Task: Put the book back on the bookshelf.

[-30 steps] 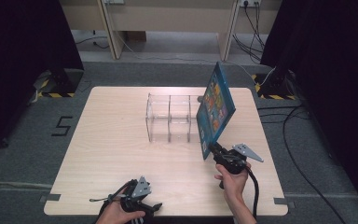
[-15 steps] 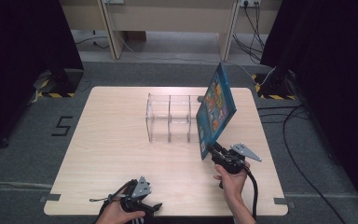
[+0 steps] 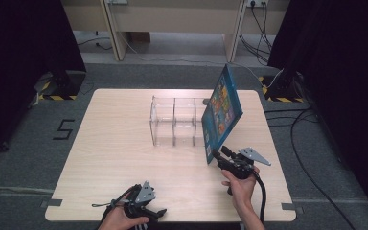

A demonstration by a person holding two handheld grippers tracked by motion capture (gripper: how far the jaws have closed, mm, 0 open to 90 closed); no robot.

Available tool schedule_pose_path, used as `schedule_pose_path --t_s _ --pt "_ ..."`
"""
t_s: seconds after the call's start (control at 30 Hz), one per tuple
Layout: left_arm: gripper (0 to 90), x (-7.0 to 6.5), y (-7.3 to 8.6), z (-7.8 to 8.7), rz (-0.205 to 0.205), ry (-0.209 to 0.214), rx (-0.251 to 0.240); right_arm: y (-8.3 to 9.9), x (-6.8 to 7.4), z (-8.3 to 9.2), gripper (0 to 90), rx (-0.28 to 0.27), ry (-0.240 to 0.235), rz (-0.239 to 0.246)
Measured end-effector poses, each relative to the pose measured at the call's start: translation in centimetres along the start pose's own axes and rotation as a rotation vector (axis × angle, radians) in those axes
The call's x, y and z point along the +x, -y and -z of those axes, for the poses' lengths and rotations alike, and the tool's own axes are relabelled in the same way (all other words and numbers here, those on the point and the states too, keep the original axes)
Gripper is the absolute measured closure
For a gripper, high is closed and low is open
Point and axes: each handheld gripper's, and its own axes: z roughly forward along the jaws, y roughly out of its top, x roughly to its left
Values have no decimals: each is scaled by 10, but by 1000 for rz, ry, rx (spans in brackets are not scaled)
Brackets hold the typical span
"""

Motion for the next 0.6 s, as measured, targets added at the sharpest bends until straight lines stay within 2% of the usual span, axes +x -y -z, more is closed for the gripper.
schedule_pose_path --t_s 0.27,0.33,0.4,0.6 --pt "128 0 0 0 -4 3 3 -3 -1 7 450 3 -3 46" --pt "128 0 0 0 -5 4 3 -4 -1 9 445 0 2 72" --pt "128 0 0 1 -6 4 3 -4 -1 9 428 -2 -9 73" --pt "128 0 0 1 -7 5 2 -3 2 13 399 24 -20 104"
